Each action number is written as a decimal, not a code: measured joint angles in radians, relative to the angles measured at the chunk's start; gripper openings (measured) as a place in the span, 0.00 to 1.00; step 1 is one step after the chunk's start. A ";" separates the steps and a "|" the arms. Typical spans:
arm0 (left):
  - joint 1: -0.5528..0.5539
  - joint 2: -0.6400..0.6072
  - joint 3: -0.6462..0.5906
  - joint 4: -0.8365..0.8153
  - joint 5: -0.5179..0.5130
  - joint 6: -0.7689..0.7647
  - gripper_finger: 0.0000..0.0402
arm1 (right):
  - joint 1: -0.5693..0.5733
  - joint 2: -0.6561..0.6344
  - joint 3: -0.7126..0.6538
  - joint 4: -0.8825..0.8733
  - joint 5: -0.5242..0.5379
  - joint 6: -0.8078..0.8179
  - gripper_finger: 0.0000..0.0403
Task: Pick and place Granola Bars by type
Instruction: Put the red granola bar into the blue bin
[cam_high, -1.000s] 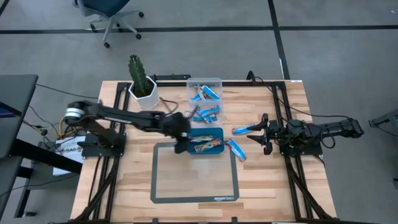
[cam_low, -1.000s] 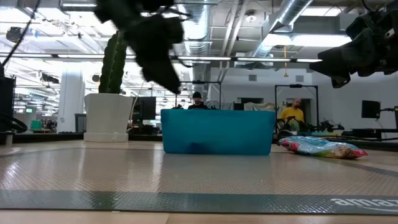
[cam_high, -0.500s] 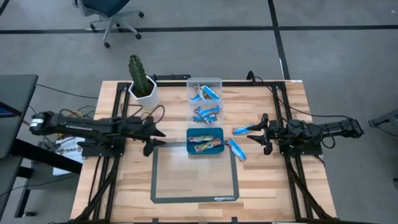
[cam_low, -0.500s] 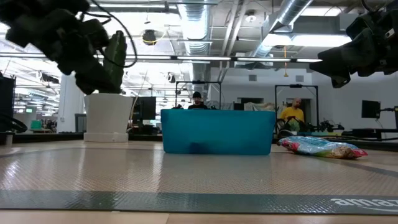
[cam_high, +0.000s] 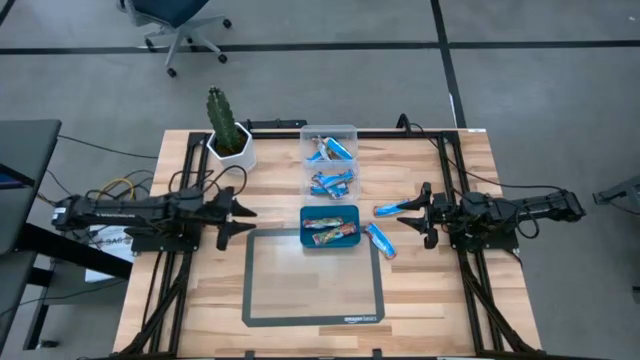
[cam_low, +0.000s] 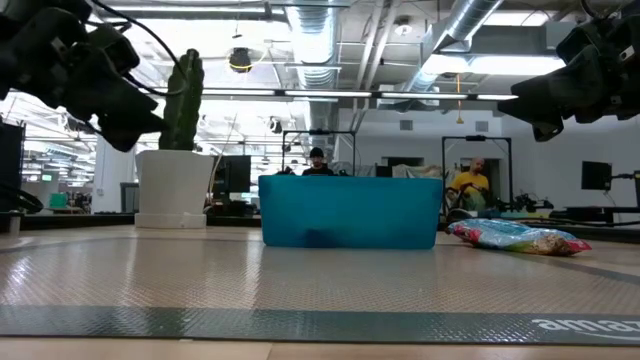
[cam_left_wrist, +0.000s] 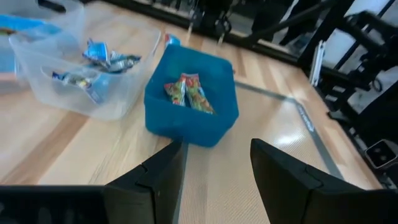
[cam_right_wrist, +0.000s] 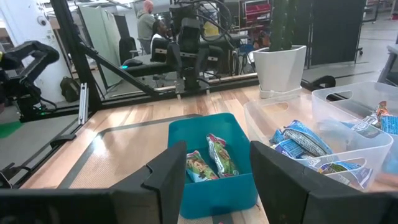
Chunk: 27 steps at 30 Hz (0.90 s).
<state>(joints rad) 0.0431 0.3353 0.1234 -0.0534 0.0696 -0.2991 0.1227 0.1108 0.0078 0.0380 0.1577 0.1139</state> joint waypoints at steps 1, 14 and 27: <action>0.000 -0.020 -0.005 0.001 0.000 0.001 0.45 | 0.000 0.000 0.000 0.000 0.000 0.000 0.42; 0.000 -0.283 -0.050 0.008 -0.035 0.051 0.45 | 0.000 0.000 0.000 0.000 0.000 0.000 0.42; -0.001 -0.334 -0.057 0.110 -0.119 0.176 0.45 | 0.000 0.000 0.000 0.000 0.000 0.000 0.42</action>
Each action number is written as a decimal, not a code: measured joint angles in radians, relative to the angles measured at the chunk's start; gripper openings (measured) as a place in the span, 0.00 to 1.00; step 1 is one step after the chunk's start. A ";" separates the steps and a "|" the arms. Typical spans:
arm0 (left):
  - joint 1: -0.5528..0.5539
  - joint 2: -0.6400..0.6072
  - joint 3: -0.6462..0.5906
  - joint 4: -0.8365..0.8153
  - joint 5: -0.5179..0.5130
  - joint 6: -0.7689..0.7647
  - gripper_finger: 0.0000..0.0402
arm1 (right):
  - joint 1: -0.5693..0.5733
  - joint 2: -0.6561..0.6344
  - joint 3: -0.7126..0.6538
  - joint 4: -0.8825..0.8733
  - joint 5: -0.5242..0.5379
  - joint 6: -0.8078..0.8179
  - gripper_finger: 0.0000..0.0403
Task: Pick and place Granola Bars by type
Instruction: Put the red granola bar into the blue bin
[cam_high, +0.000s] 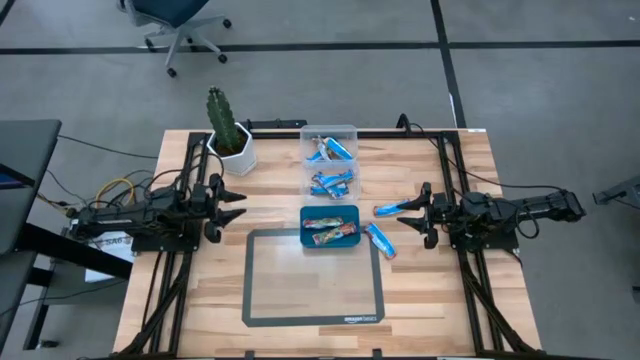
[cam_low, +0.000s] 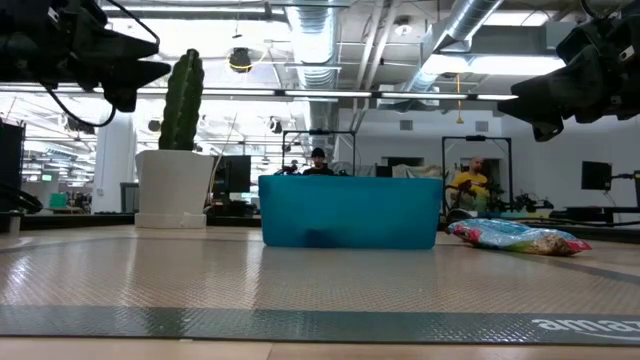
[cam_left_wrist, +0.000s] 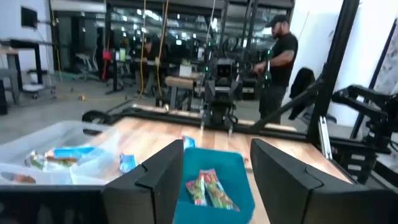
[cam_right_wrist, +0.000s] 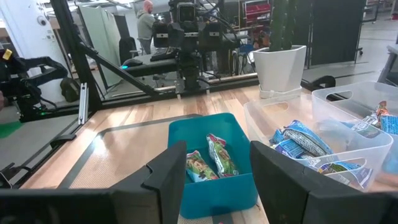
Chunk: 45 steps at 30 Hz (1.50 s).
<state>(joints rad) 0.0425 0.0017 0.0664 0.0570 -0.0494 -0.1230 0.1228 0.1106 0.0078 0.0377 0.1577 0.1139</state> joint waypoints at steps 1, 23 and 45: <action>0.000 0.000 -0.008 0.021 0.000 0.003 0.45 | 0.000 0.000 0.000 0.000 0.000 0.000 0.42; -0.001 0.014 -0.056 -0.025 0.041 0.060 0.45 | 0.000 0.000 0.000 0.000 0.000 0.000 0.42; -0.001 0.013 -0.057 -0.027 0.038 0.030 0.45 | 0.004 -0.001 0.000 0.101 -0.020 0.207 0.42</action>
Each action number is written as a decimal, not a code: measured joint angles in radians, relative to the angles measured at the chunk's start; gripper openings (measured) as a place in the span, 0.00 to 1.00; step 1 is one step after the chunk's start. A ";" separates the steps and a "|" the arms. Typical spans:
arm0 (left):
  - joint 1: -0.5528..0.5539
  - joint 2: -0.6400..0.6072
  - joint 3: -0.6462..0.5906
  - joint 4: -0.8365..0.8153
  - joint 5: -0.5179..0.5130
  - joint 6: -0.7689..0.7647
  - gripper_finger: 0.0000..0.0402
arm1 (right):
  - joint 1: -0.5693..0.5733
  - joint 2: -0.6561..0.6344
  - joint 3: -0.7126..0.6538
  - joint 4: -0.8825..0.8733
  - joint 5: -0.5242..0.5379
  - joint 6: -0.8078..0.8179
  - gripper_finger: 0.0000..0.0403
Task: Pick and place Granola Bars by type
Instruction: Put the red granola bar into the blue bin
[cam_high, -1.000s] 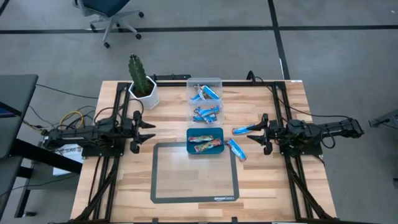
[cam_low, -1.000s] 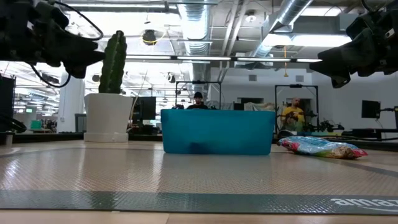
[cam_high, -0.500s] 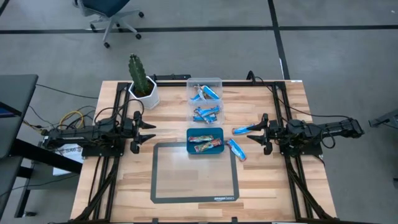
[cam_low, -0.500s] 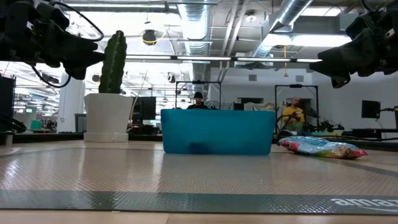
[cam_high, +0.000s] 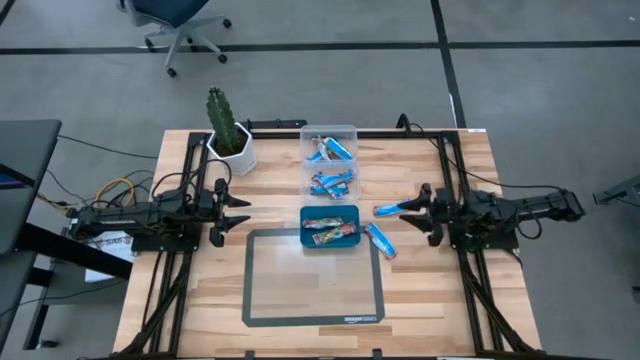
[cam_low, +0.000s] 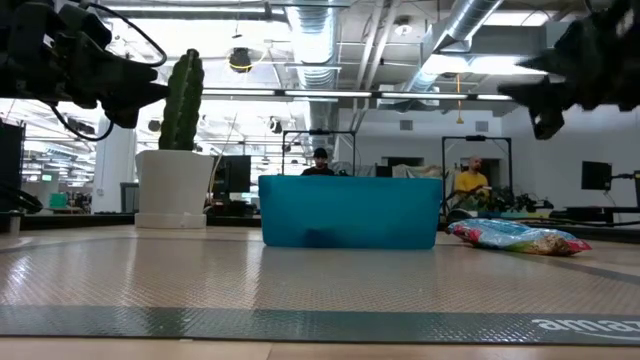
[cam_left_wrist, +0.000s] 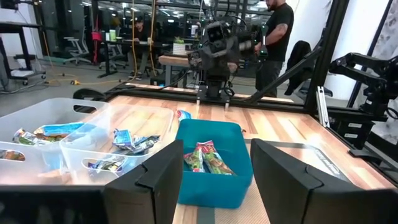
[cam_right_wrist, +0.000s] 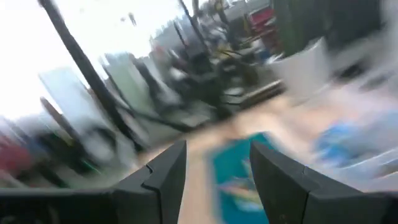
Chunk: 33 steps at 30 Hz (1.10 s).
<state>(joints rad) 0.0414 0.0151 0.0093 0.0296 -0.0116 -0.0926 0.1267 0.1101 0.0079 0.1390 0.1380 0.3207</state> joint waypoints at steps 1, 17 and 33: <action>0.000 0.000 0.000 0.000 0.000 0.005 0.45 | 0.004 0.000 0.000 0.030 -0.008 0.126 0.42; 0.000 0.000 -0.001 -0.001 0.000 0.004 0.45 | -0.025 0.069 0.154 -0.135 0.052 0.550 0.41; 0.000 0.000 -0.001 -0.001 0.000 0.003 0.45 | -0.176 0.737 0.624 -0.777 0.044 -0.016 0.45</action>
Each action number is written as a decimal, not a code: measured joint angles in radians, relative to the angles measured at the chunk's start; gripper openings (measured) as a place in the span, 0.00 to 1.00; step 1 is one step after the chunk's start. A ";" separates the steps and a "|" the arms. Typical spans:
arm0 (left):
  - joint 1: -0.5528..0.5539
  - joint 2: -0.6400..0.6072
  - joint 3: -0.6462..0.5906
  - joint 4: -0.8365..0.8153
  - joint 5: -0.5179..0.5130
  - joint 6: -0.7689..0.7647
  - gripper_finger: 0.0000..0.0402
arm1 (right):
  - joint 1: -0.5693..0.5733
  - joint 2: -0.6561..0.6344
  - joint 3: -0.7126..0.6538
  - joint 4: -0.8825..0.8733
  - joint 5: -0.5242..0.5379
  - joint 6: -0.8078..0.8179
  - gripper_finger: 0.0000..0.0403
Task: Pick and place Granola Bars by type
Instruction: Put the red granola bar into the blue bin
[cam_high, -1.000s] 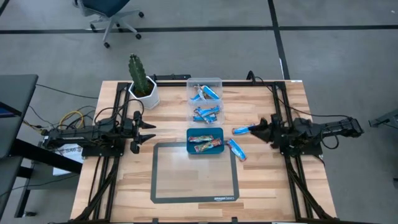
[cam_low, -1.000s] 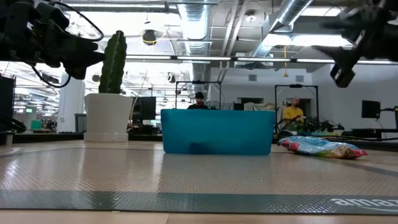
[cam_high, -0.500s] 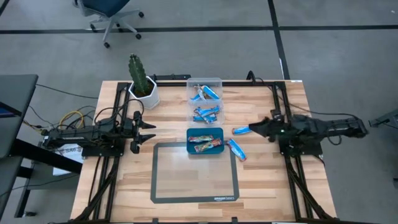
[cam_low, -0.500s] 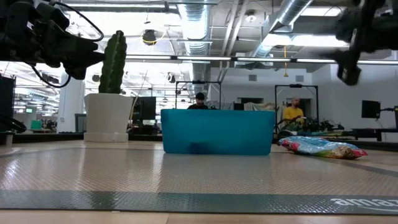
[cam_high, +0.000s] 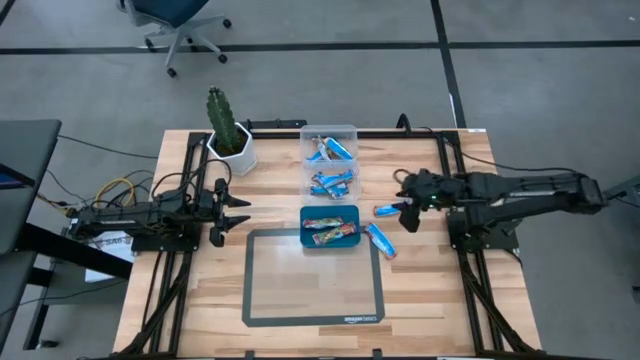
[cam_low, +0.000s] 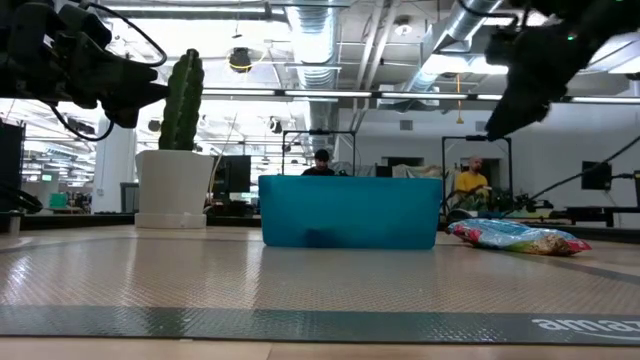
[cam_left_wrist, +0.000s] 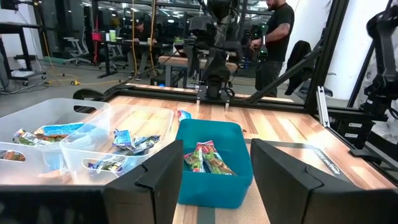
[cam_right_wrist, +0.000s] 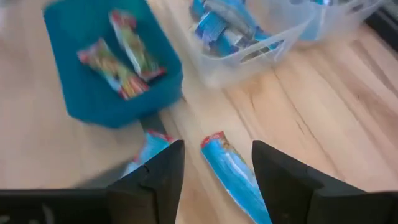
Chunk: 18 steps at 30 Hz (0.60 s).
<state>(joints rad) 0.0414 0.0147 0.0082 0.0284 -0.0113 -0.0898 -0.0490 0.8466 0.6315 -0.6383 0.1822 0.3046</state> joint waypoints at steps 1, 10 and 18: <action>0.000 0.000 0.000 0.000 0.000 0.000 0.45 | 0.001 0.031 0.011 -0.002 0.000 -0.039 0.45; 0.000 0.000 0.000 0.000 0.000 0.000 0.45 | -0.007 0.315 0.044 -0.088 0.002 -0.260 0.50; 0.000 0.000 0.000 0.000 0.000 0.000 0.45 | -0.049 0.513 0.044 -0.082 0.046 -0.373 0.51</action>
<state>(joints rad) 0.0414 0.0147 0.0082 0.0284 -0.0113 -0.0898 -0.0979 1.3597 0.6758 -0.7204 0.2279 -0.0681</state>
